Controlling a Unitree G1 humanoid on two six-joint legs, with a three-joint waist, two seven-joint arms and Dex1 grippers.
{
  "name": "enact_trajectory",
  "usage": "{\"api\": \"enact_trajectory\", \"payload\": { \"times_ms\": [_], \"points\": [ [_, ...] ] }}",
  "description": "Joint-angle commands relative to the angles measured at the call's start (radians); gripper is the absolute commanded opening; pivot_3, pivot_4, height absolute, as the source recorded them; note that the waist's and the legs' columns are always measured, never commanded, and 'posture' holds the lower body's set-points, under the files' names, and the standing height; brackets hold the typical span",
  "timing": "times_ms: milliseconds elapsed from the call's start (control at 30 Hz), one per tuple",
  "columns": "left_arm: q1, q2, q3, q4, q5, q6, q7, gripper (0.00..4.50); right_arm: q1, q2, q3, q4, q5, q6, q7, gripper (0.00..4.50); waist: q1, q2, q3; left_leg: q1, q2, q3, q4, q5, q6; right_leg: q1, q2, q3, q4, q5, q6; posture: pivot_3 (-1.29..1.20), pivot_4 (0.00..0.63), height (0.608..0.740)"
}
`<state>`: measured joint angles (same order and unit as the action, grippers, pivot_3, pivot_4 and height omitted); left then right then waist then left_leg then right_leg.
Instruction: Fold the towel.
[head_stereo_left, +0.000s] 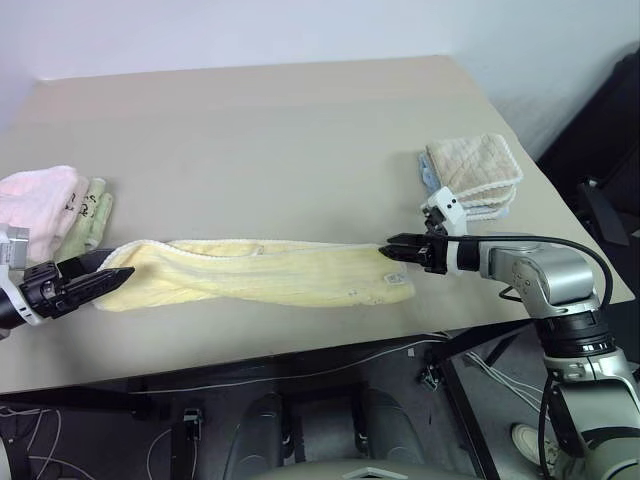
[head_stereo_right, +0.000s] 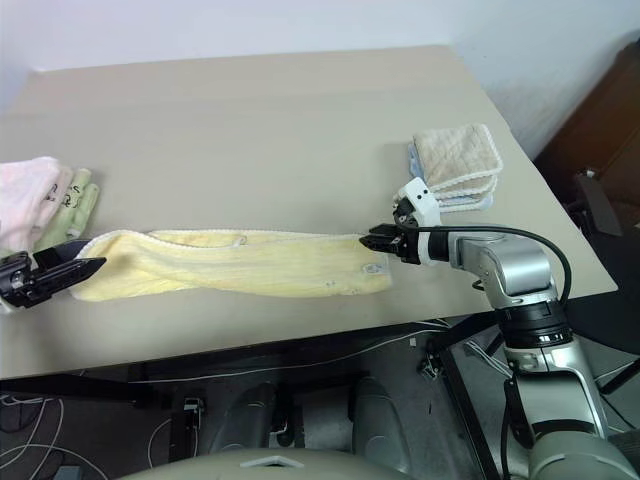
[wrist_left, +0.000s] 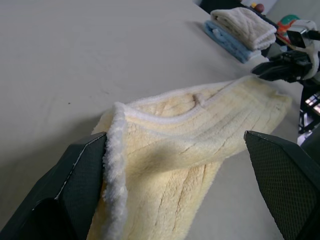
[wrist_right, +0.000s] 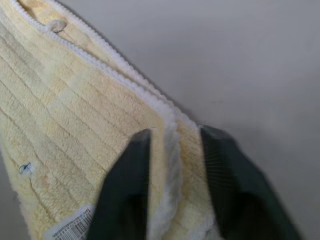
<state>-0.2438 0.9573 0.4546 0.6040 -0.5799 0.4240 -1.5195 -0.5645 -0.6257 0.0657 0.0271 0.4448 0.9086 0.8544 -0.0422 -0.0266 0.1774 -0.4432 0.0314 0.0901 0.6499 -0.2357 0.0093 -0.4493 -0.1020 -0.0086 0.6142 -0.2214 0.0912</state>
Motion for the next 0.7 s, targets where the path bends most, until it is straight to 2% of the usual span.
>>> {"api": "enact_trajectory", "payload": {
  "times_ms": [33,133,167,233,400,433,700],
  "points": [
    [0.015,0.017,0.016,-0.033,-0.001,-0.019,0.002,4.5,-0.026,0.001,0.01,-0.01,0.003,0.019,0.006,2.52,-0.001,0.0,0.0,0.0,0.0,0.0,0.0,0.0,0.0,0.0,0.0,0.0,0.0,0.0,0.0,0.0,0.15,0.74],
    [0.028,0.018,0.015,-0.041,0.004,-0.031,0.001,4.5,-0.024,0.011,0.013,-0.022,0.007,0.022,0.004,2.52,-0.002,0.0,0.0,0.0,0.0,0.0,0.0,0.0,0.0,0.0,0.0,0.0,0.0,0.0,0.0,0.0,0.15,0.74],
    [0.029,0.016,0.017,-0.042,0.002,-0.031,0.005,4.5,-0.027,0.018,0.013,-0.016,0.002,0.017,-0.003,2.33,-0.002,0.0,0.0,0.0,0.0,0.0,0.0,0.0,0.0,0.0,0.0,0.0,0.0,0.0,0.0,0.0,0.15,0.74],
    [0.031,0.014,0.021,-0.046,-0.003,-0.031,0.011,4.5,-0.034,0.03,0.013,-0.006,-0.006,0.006,-0.013,1.86,-0.002,0.0,0.0,0.0,0.0,0.0,0.0,0.0,0.0,0.0,0.0,0.0,0.0,0.0,0.0,0.0,0.15,0.74],
    [0.042,0.011,0.021,-0.057,-0.006,-0.035,0.017,4.5,-0.04,0.041,0.014,-0.011,-0.007,0.003,-0.012,0.2,-0.002,0.0,0.0,0.0,0.0,0.0,0.0,0.0,0.0,0.0,0.0,0.0,0.0,0.0,0.0,0.0,0.15,0.74],
    [0.043,0.01,0.022,-0.058,-0.006,-0.035,0.018,4.5,-0.041,0.041,0.014,-0.011,-0.008,0.003,-0.013,0.02,-0.002,0.0,0.0,0.0,0.0,0.0,0.0,0.0,0.0,0.0,0.0,0.0,0.0,0.0,0.0,0.0,0.15,0.74],
    [0.042,0.012,0.022,-0.056,-0.004,-0.044,0.022,4.5,-0.028,0.005,-0.02,-0.038,0.006,0.009,-0.004,0.02,-0.001,0.0,0.0,0.0,0.0,0.0,0.0,0.0,0.0,0.0,0.0,0.0,0.0,0.0,0.0,0.0,0.15,0.74]
  ]
}}
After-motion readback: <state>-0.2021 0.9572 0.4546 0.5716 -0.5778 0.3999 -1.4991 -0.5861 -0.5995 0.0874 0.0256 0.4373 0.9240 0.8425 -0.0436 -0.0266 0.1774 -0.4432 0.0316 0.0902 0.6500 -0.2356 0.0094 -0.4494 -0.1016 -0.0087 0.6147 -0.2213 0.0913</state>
